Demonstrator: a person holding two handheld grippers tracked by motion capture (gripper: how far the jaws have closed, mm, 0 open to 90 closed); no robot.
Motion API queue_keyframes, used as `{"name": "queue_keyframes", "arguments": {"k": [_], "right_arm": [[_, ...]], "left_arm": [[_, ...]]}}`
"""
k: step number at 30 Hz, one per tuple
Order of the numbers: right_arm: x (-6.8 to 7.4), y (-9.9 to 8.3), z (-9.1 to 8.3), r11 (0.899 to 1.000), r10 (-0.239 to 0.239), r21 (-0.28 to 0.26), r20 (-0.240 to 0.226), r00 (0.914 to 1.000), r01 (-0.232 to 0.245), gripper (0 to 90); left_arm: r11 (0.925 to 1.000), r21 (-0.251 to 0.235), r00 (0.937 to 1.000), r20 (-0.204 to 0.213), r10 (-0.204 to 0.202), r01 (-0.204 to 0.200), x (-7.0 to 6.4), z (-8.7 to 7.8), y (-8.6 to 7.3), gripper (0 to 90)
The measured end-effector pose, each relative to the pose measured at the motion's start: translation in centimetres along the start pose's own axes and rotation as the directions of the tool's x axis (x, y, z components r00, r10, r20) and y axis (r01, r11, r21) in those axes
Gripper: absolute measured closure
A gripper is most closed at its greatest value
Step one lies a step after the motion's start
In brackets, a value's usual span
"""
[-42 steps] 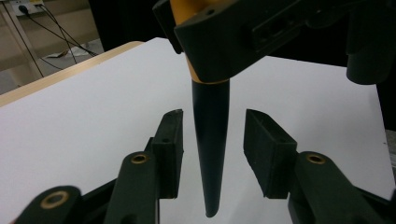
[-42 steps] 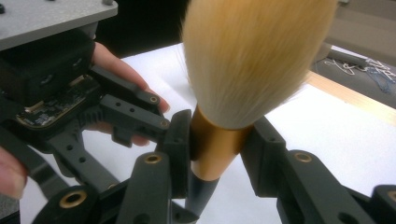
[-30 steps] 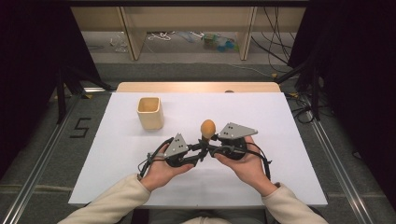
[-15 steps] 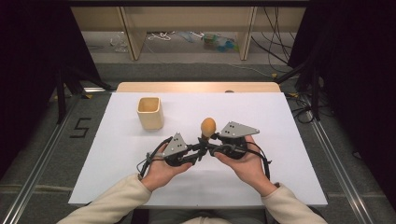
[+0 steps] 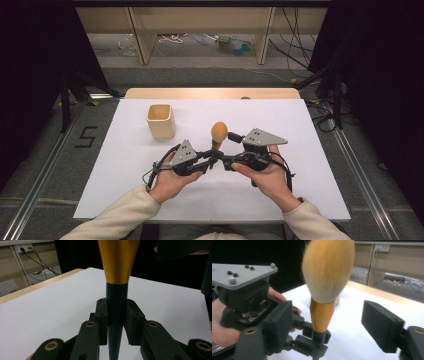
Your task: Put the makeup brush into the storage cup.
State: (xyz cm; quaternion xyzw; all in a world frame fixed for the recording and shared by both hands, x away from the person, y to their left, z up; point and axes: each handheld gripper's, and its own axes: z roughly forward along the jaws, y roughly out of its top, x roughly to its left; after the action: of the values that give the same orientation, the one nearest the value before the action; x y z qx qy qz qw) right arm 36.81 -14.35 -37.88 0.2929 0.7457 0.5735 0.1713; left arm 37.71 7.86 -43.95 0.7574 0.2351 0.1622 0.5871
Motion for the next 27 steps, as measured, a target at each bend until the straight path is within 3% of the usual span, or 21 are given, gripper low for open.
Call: {"name": "queue_keyframes", "arguments": {"k": [3, 7, 27], "right_arm": [[-0.1, 0.0, -0.4, 0.999, -0.031, -0.017, -0.011, 0.9995, 0.031, 19.6], [-0.3, -0.2, -1.1, 0.999, -0.024, -0.031, -0.025, 0.9994, 0.023, 18.6], [-2.1, -1.6, -4.4, 0.997, -0.031, -0.073, 0.030, 0.9991, 0.033, 18.9]], "left_arm": [[1.0000, -0.009, 1.0000, -0.008, 0.002, -0.002, 0.2, -0.3, 0.2, 74.7], [0.9999, -0.015, 0.9999, -0.016, 0.000, -0.001, 0.5, -0.5, 0.3, 74.7], [0.9989, -0.046, 0.9989, -0.047, -0.001, -0.001, 1.2, -2.0, 1.1, 74.7]]}}
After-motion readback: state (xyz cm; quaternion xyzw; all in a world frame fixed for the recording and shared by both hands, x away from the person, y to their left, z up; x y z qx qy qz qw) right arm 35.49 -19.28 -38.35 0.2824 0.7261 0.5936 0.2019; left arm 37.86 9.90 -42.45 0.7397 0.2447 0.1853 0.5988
